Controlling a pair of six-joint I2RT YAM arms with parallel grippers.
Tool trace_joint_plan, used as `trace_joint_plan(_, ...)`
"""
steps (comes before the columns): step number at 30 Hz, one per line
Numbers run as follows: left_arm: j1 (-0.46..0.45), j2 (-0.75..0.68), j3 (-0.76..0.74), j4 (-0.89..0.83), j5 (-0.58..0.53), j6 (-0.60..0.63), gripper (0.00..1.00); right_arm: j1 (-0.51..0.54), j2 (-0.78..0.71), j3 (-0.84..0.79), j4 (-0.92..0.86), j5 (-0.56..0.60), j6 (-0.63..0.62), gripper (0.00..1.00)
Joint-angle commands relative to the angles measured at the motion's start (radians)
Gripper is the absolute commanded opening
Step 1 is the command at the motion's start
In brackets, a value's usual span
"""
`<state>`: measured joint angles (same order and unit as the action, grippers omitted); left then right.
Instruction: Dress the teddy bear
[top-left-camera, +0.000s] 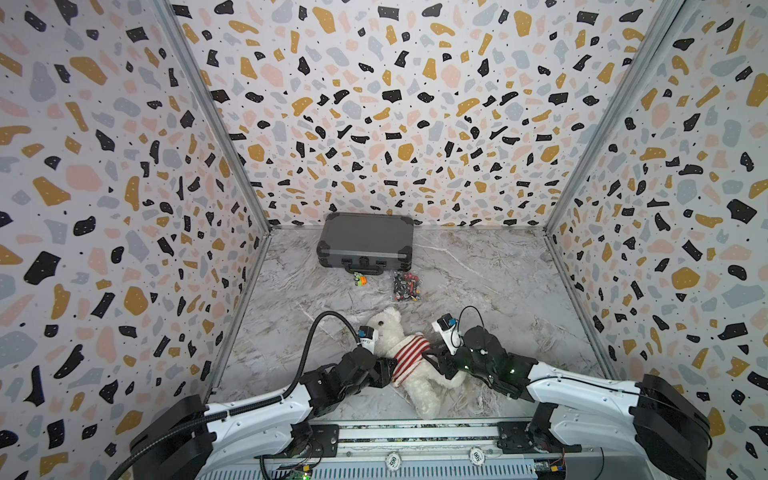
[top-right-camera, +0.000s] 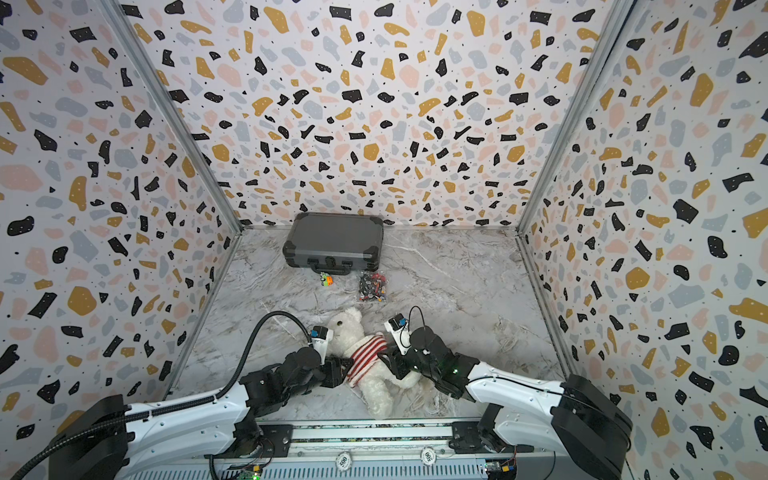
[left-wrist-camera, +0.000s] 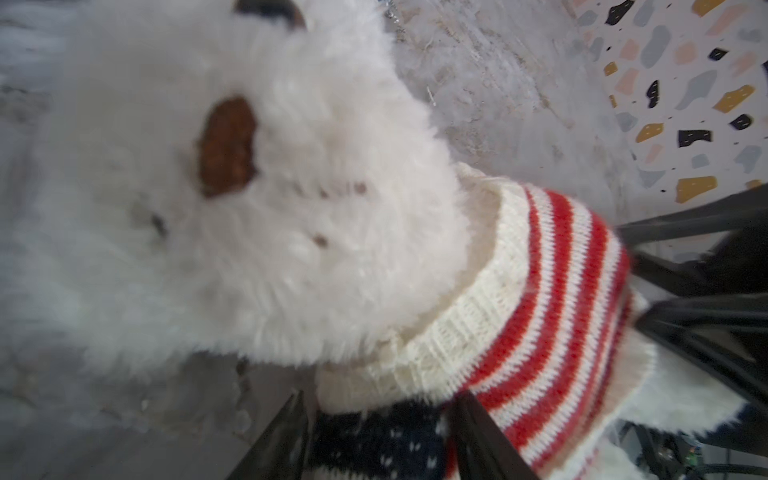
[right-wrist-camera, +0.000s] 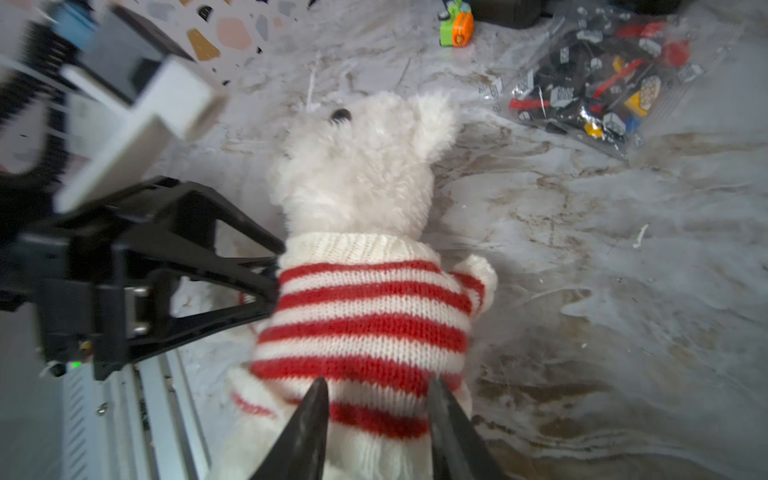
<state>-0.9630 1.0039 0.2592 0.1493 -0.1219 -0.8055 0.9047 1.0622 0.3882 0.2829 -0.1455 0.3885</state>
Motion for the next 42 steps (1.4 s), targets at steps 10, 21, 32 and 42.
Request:
trace_joint_plan(10,0.037,0.193,0.146,-0.006,-0.064,0.197,0.56,-0.193,0.012,-0.013,-0.061,-0.051,-0.063,0.41)
trace_joint_plan(21,0.069,0.172,0.27,-0.155,-0.082,0.295,0.59,-0.045,0.119,-0.004,0.098,-0.091,0.025,0.36)
trace_joint_plan(32,-0.03,0.041,0.328,-0.213,-0.079,0.259,0.68,0.014,0.04,-0.046,0.206,-0.085,0.054,0.36)
trace_joint_plan(42,-0.05,0.203,0.306,-0.043,-0.01,0.167,0.6,-0.116,-0.106,-0.142,0.098,-0.033,0.06,0.32)
